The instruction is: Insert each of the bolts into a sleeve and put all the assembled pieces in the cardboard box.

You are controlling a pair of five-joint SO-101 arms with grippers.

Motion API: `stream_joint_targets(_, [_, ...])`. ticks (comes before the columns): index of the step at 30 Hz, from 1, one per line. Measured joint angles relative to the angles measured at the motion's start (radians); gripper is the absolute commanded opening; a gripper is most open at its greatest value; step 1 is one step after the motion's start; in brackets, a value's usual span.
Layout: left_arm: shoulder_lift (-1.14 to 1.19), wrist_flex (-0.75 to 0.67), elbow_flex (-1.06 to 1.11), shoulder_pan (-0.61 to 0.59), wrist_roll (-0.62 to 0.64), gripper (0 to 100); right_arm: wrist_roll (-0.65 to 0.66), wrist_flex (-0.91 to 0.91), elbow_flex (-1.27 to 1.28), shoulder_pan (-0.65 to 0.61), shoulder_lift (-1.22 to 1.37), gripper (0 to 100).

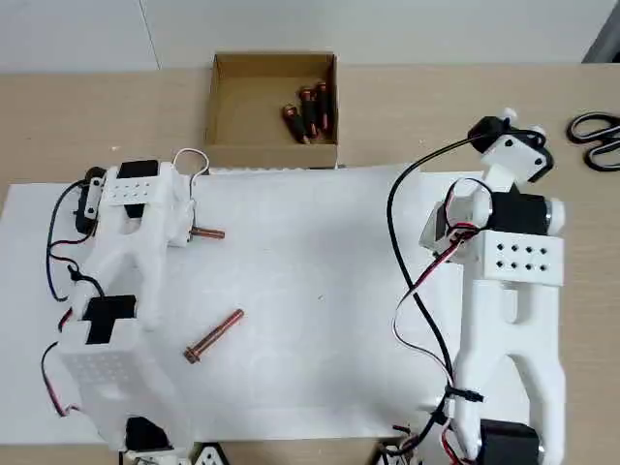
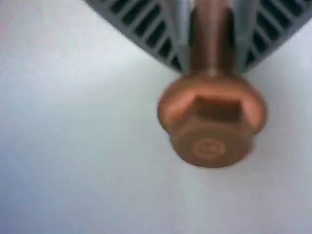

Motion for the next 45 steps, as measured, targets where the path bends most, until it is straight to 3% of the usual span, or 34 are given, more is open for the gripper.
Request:
stream_joint_targets(5, [0.005,0.029,-0.035,0.0,0.0,1,0.0,0.0,0.0,0.0,0.0,0.2])
stream_joint_targets(10, [0.035,0.187,-0.167,-0.017,-0.012,1,0.0,0.0,0.0,0.0,0.0,0.2])
stream_joint_targets(20, [0.048,0.534,-0.611,0.046,-0.221,1,0.0,0.002,0.0,0.0,0.0,0.2])
stream_joint_targets(29, [0.048,0.557,-0.87,0.06,-0.402,1,0.041,0.069,0.0,-0.138,-0.199,0.2])
stream_joint_targets(37, [0.038,0.557,-1.02,0.097,-0.664,1,0.048,0.184,0.0,-0.227,-0.384,0.2])
stream_joint_targets(41, [-0.094,0.557,-1.039,0.149,-0.755,1,0.094,0.195,0.0,-0.239,-0.52,0.2])
stream_joint_targets(45, [-0.318,0.557,-0.99,0.284,-0.822,1,0.157,0.198,0.08,-0.239,-0.666,0.2])
